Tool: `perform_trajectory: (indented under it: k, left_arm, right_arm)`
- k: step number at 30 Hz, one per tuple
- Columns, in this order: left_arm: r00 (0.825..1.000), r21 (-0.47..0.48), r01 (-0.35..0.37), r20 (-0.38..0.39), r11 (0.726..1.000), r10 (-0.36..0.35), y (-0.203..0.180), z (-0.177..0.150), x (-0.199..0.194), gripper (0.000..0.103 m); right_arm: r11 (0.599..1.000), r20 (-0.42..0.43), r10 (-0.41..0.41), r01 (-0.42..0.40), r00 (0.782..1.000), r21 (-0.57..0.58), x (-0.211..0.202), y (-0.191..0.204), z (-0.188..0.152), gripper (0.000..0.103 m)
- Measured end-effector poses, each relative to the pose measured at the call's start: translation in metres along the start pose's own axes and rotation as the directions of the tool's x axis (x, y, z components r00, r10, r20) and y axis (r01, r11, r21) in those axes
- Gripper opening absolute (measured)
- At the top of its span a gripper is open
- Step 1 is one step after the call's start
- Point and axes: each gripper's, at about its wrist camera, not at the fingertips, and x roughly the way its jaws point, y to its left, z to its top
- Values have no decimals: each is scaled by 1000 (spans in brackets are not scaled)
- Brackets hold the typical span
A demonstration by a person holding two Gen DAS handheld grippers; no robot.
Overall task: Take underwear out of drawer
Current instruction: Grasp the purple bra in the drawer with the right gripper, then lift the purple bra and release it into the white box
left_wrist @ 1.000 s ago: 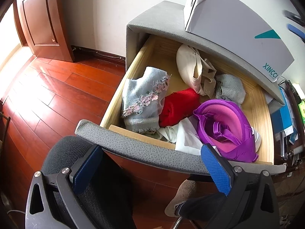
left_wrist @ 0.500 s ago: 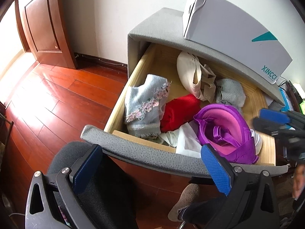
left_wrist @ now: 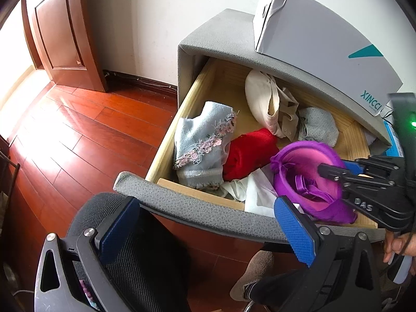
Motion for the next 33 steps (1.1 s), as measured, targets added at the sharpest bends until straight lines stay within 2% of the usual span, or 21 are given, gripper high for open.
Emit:
perform_trajectory:
  k: [4,7,14,15,17,23,26,30,33]
  left_arm:
    - [1000,-2,9,1,1000,-9,0,0,0,103]
    - [1000,15,10,7,1000,-10,-3,-2,-1,103]
    - [1000,31,7,5,1000,-7,-6,-4,-2,103]
    - [1000,31,8,4,999,-8,-6,-4,-2,103]
    - [1000,35,7,7,999,-7,-7,-4,-1,103]
    - [1000,51,4,0,999,-5,-9,-5,0,103]
    - [1000,51,2,4,999,-3,-8,-5,-1,103]
    - [1000,61,-4,12,998,3,-9,-5,-1,103]
    - [1000,69,-10,14,998,9,-10,-5,0,103]
  right_arm:
    - [998,102,3,-10,995,69,-41,-13,-10,15]
    - [991,191,18,-43,982,129,-83,-25,-16,15]
    - [980,385,29,-101,923,171,-198,-50,2,15]
    - [981,420,27,-106,907,165,-219,-55,11,15]
    - [981,455,30,-113,890,156,-247,-62,26,15]
    - [984,562,-5,-97,827,151,-320,-96,107,15]
    - [988,597,-63,-33,800,149,-342,-108,152,15]
    - [986,564,-143,69,813,150,-319,-119,197,15]
    - [980,492,-196,149,848,134,-271,-122,218,15]
